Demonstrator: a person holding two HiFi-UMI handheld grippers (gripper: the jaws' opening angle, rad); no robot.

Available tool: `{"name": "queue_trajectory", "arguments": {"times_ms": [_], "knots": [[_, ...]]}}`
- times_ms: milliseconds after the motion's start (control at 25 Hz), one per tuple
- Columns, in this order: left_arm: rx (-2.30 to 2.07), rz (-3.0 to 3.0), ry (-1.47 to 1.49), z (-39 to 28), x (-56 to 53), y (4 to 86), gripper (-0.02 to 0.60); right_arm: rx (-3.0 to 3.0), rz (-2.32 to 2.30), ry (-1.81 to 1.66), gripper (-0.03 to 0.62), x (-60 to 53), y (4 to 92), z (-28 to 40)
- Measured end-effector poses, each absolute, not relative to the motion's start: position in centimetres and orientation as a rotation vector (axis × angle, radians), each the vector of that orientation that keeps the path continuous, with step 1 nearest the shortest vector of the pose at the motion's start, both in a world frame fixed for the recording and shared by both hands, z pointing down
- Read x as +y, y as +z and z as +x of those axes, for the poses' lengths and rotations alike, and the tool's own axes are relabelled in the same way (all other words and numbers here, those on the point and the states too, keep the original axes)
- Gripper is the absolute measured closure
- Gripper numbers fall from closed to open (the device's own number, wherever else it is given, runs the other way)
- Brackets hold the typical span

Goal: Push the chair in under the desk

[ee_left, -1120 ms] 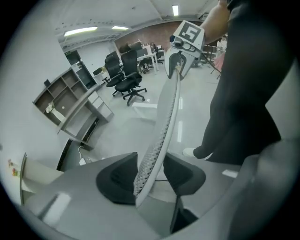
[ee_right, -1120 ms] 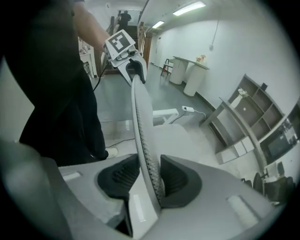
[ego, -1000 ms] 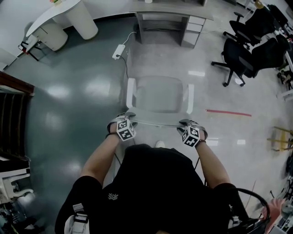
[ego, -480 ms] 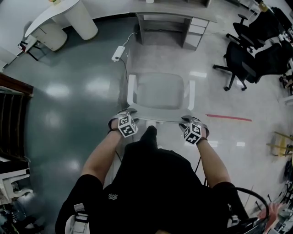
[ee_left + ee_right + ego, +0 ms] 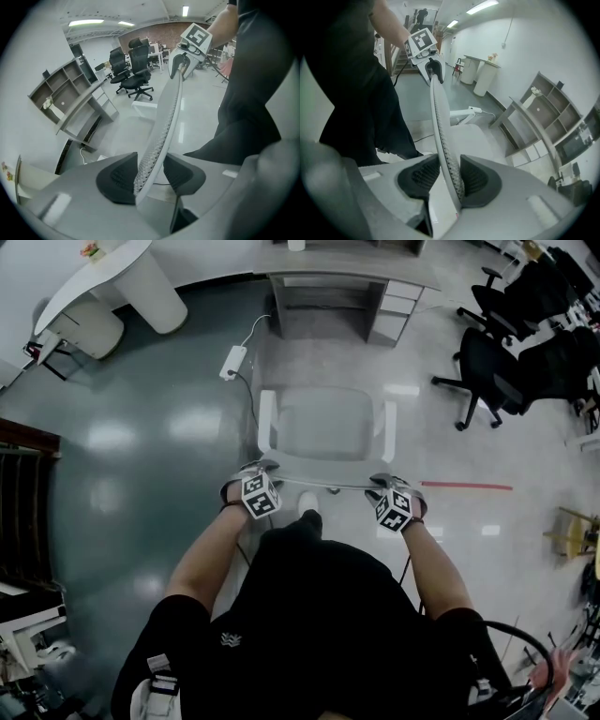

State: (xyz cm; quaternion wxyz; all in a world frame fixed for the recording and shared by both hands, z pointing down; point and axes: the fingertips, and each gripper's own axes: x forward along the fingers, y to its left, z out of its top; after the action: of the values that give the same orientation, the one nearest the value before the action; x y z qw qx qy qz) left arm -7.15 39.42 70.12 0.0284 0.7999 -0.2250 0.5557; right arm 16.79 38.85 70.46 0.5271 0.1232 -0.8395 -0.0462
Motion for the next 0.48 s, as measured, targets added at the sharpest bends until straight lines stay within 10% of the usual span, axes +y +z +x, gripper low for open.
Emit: {"name": "queue_trajectory", "arguments": {"times_ms": [480], "knots": [[-0.669,2.510,1.716,-11.2,27.5,70.0,0.394,-1.983,0.351,-0.050,0.456,28.3,70.5,12.7]]}}
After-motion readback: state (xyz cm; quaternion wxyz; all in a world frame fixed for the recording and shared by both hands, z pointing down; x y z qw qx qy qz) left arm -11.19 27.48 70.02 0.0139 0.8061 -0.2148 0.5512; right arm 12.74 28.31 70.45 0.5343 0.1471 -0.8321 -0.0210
